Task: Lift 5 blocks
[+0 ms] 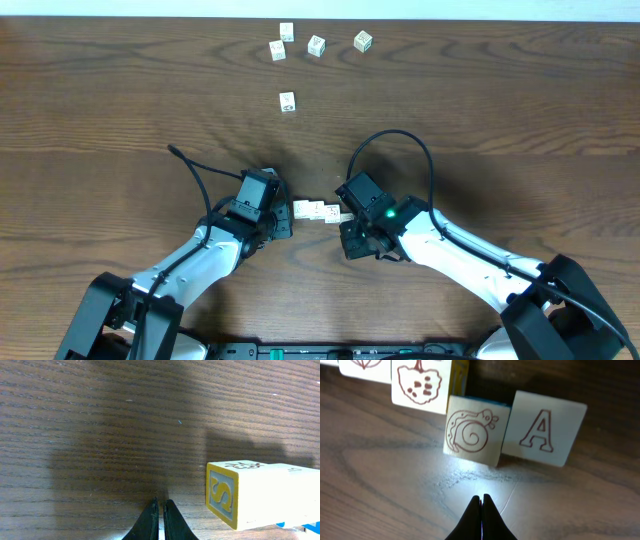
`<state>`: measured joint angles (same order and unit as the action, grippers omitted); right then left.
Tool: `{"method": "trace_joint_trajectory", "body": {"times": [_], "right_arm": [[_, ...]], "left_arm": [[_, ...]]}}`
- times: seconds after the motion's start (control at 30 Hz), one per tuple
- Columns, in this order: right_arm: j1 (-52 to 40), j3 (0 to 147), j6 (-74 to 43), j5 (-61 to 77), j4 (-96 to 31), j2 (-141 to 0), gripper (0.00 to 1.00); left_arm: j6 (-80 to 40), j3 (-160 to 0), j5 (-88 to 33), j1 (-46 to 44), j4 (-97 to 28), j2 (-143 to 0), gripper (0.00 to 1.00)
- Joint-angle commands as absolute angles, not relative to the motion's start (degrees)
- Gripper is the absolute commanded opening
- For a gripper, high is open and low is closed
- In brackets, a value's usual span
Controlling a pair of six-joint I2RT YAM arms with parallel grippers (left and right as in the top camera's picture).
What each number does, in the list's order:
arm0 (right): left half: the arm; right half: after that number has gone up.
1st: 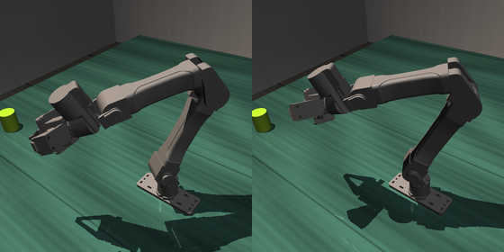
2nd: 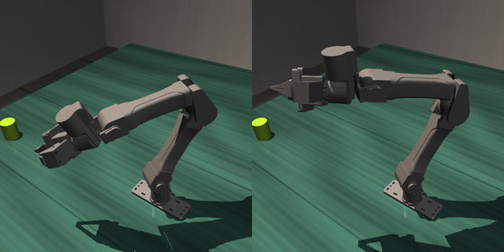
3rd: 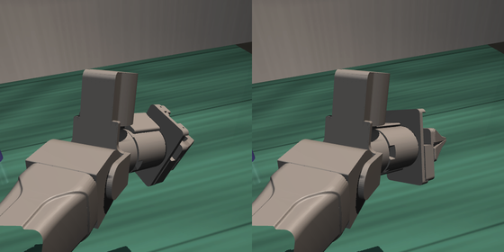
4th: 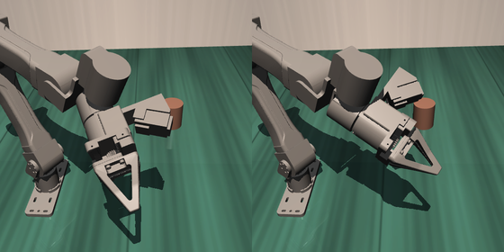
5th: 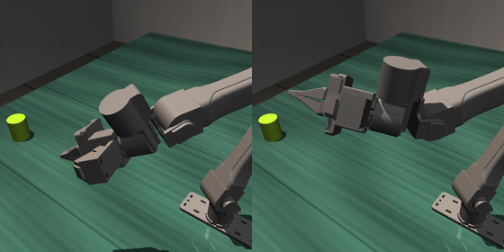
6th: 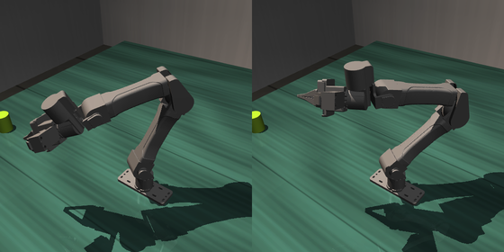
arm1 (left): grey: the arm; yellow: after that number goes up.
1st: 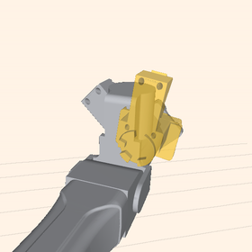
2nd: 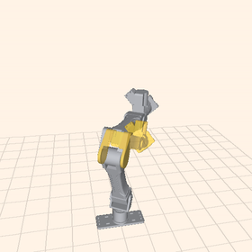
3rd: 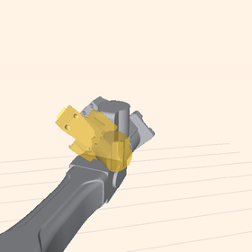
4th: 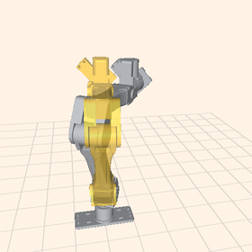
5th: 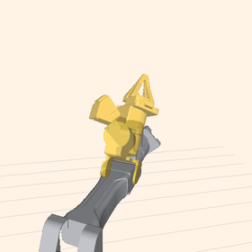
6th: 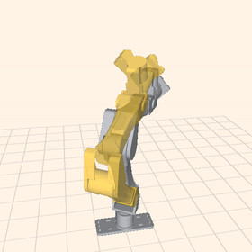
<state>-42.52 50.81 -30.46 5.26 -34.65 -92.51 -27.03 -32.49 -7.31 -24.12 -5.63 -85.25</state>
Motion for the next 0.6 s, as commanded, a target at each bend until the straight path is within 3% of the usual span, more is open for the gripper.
{"method": "trace_joint_trajectory", "body": {"times": [0.0,0.57], "right_arm": [[-43.03,50.50,-31.68,3.29,-33.78,-93.01,0.01],[-44.03,47.09,-33.56,3.77,-30.17,-93.03,0.01]], "left_arm": [[-26.65,-32.21,-6.57,-24.18,-5.98,-84.53,0.07],[-26.65,-32.21,-6.57,-24.18,-5.98,-84.53,0.07]]}}
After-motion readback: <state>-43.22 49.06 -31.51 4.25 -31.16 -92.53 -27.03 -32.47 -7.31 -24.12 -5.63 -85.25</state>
